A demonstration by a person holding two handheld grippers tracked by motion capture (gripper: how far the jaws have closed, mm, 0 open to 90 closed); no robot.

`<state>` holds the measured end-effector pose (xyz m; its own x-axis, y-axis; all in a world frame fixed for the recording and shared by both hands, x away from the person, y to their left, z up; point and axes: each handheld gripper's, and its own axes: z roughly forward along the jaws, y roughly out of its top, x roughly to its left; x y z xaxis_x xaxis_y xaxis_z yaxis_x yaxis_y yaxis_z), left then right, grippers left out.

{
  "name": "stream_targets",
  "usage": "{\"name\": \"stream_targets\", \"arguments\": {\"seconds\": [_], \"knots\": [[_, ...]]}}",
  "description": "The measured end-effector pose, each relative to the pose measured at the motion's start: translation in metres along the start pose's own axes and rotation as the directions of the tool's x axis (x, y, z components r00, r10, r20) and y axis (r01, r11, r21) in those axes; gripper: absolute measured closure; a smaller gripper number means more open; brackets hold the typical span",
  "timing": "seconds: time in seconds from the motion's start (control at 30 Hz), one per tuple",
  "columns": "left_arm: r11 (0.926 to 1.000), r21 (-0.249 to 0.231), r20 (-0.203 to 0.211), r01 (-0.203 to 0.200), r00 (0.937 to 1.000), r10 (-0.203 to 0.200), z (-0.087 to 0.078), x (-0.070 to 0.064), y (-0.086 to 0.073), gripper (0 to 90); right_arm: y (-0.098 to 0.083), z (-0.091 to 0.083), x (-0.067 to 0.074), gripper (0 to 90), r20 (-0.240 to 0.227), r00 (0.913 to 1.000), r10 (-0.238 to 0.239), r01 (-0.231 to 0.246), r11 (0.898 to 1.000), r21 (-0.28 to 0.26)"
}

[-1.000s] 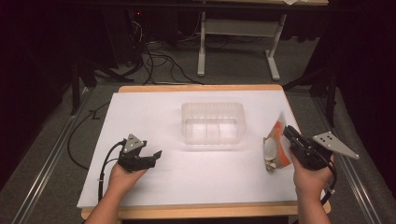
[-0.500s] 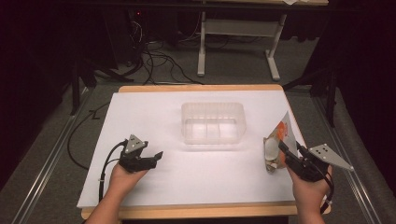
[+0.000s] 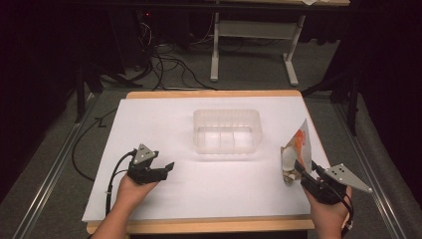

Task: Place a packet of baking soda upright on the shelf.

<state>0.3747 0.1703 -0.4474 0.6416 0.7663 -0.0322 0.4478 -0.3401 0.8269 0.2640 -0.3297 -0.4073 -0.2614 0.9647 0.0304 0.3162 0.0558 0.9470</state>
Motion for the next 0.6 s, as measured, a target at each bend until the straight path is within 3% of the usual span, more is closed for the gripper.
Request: {"name": "stream_targets", "arguments": {"seconds": [0.23, 0.43, 0.6], "knots": [[1.0000, -0.003, -0.006, 0.005, 1.0000, -0.005, 0.000, 0.002, 0.000, 26.6, 0.000, 0.005, -0.008, 70.3, 0.026, 0.9989, 0.039, -0.039, 0.999, -0.018], [1.0000, 0.001, -0.010, 0.005, 0.9999, -0.005, 0.001, 0.001, 0.000, 26.6, 0.001, 0.007, -0.018, 90.0, 0.034, 0.9972, 0.066, -0.065, 0.998, -0.026], [1.0000, -0.004, -0.012, 0.003, 0.9999, -0.003, 0.001, 0.001, 0.000, 26.6, 0.005, 0.008, -0.019, 90.0, 0.043, 0.9977, 0.052, -0.051, 0.998, -0.021]]}}
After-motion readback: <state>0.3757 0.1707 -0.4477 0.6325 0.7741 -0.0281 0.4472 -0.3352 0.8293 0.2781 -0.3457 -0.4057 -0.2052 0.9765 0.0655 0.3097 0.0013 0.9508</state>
